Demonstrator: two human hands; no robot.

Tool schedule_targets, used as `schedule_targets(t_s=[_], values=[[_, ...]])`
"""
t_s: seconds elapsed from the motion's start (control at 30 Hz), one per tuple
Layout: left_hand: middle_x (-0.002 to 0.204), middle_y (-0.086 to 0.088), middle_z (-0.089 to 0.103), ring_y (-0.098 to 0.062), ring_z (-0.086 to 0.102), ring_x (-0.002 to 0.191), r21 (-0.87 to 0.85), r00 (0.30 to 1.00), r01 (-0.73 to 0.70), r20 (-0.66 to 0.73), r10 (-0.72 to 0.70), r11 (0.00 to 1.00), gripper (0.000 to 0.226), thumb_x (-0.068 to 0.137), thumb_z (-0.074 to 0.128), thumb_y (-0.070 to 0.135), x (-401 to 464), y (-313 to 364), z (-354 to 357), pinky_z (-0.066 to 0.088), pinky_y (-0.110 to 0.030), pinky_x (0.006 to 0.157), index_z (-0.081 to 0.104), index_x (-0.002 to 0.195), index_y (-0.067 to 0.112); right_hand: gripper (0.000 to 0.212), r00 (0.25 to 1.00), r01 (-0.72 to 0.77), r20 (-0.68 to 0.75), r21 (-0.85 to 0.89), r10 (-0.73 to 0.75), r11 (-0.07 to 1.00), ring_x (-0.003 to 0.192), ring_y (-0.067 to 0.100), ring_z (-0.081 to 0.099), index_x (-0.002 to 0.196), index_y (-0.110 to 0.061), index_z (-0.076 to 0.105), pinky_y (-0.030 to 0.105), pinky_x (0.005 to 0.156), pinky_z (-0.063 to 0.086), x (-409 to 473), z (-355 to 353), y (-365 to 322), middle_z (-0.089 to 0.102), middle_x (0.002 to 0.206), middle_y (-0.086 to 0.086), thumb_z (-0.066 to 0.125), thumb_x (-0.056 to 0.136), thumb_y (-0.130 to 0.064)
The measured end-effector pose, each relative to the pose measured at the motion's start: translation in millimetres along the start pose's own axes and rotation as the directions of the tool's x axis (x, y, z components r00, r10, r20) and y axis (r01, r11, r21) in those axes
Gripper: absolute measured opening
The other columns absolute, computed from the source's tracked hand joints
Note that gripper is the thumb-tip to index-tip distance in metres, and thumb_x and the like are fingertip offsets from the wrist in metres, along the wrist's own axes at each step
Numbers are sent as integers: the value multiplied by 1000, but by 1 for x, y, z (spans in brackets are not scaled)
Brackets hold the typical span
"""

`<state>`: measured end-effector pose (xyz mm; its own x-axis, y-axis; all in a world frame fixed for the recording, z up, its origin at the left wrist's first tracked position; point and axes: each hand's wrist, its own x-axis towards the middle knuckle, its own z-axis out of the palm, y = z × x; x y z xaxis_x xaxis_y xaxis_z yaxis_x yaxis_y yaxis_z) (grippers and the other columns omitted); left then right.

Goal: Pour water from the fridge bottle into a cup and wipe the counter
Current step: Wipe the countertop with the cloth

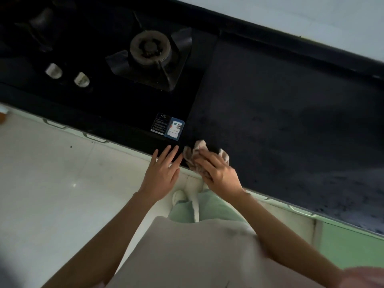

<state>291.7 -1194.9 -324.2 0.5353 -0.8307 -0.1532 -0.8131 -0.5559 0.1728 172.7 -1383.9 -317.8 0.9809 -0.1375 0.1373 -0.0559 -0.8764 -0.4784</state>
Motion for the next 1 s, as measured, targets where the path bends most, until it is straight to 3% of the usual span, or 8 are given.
schedule_targets(t_s=[0.13,0.2,0.37,0.5,0.6,0.7,0.77,1.0], values=[[148,-12,44,-31,38,138,-7,1000,28,13,-28,1000,46,98,33,30,2,4,-3,29,-53,112,50,138,13,47,999,44,23,-24,-44,999,118,25,56,127,-17,60,37,72,57,-6,-30,48,55,136,4,68,81,-11],[148,-12,44,-31,38,138,-10,999,45,29,-45,999,48,98,30,31,2,6,-4,29,-53,112,50,138,14,46,998,-63,-10,-64,62,996,116,31,56,128,-15,59,43,83,55,22,-43,85,55,135,7,68,83,-14],[150,-11,41,-31,36,140,-13,996,78,46,-78,997,49,98,30,32,2,12,-3,29,-53,113,48,140,13,46,948,-317,-49,-88,314,944,119,34,51,133,-19,53,52,85,49,123,-52,122,51,137,9,61,88,-26],[151,-12,39,-31,34,141,7,994,95,58,-95,995,50,98,30,32,2,14,-4,29,-53,113,46,141,13,44,986,-165,-43,-83,162,983,113,33,57,126,-18,58,54,89,44,139,-25,78,54,136,6,61,83,-26],[149,-12,42,-31,36,140,32,992,111,65,-113,993,50,98,27,33,3,16,-7,30,-52,113,48,140,14,45,999,24,37,-40,-22,999,117,31,55,128,-17,56,51,77,54,103,-12,53,50,140,6,51,86,-28],[146,-12,46,-31,40,137,59,991,117,61,-120,991,50,98,26,33,5,17,-10,32,-51,111,51,137,13,46,978,187,98,-10,-185,982,118,28,55,131,-17,56,39,66,57,70,-25,69,49,141,5,45,88,-29],[145,-12,47,-31,41,137,67,991,116,58,-120,991,50,98,26,33,5,17,-10,34,-52,110,52,137,13,46,972,219,91,-38,-215,975,119,27,55,132,-18,56,38,73,56,70,-39,98,50,141,5,47,89,-30],[144,-14,49,-32,43,135,52,986,159,35,-161,986,50,100,24,33,7,25,-8,36,-52,110,54,135,12,48,973,-228,1,-85,229,970,123,33,48,137,-19,49,49,89,47,177,-56,141,47,141,9,58,90,-28]])
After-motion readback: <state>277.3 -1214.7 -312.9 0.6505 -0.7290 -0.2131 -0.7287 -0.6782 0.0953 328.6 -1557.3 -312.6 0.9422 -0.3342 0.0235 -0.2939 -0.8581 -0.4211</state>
